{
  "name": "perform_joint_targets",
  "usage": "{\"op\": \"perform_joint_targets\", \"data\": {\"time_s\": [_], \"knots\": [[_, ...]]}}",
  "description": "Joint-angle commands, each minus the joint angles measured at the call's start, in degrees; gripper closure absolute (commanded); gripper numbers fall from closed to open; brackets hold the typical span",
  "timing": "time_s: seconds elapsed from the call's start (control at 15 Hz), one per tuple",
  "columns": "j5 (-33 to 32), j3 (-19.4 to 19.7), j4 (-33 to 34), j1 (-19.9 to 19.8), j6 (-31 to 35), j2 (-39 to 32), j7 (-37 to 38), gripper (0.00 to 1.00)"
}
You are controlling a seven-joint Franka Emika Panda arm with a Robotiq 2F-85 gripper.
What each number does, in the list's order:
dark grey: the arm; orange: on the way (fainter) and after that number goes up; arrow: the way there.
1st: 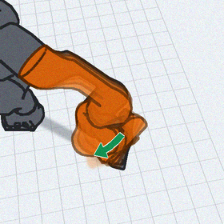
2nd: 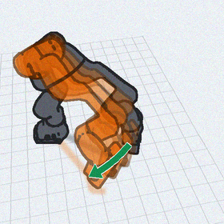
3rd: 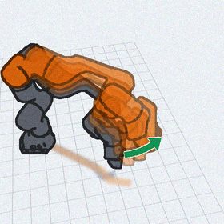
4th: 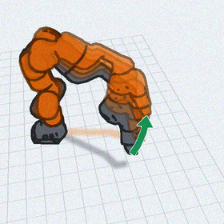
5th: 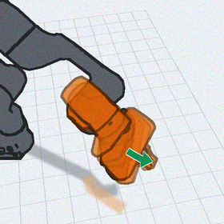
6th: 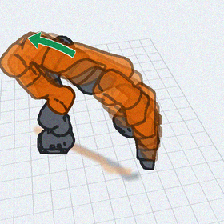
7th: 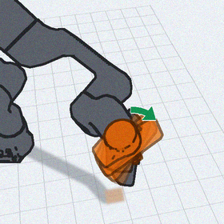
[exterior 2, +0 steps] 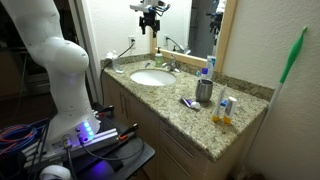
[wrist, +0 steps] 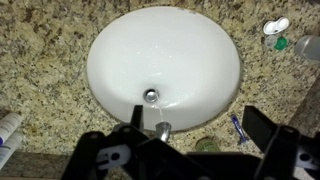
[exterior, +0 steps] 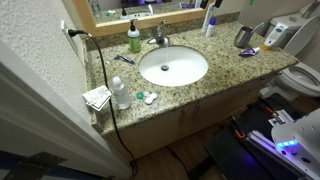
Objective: Close the tap
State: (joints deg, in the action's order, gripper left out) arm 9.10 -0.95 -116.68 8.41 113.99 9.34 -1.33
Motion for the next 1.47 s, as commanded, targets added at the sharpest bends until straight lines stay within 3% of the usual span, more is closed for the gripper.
{"op": "perform_joint_targets", "data": {"time_s": [0.0,0.27,0.53,0.6,0.73,0.93,1.0,1.27,1.4], "knots": [[-3.0,-1.6,2.6,-1.6,-6.3,-4.4,2.2,0.00],[-1.3,-2.1,10.9,-1.2,-2.9,-16.5,5.6,0.00],[1.2,-2.6,24.7,-1.5,-3.0,-26.9,6.9,0.00],[-0.7,-2.6,17.0,-1.1,-0.9,-21.8,6.6,0.00],[0.0,-2.6,22.0,-1.1,-1.2,-25.5,6.9,0.00],[0.0,-2.6,23.6,-1.2,-1.5,-26.5,6.9,0.00],[-0.1,-2.7,26.9,-1.3,-5.7,-29.5,6.3,0.00],[0.7,-2.8,34.9,-0.6,-0.6,-36.7,10.2,0.00],[-2.5,-1.6,40.5,0.9,0.3,-40.9,15.0,0.00]]}}
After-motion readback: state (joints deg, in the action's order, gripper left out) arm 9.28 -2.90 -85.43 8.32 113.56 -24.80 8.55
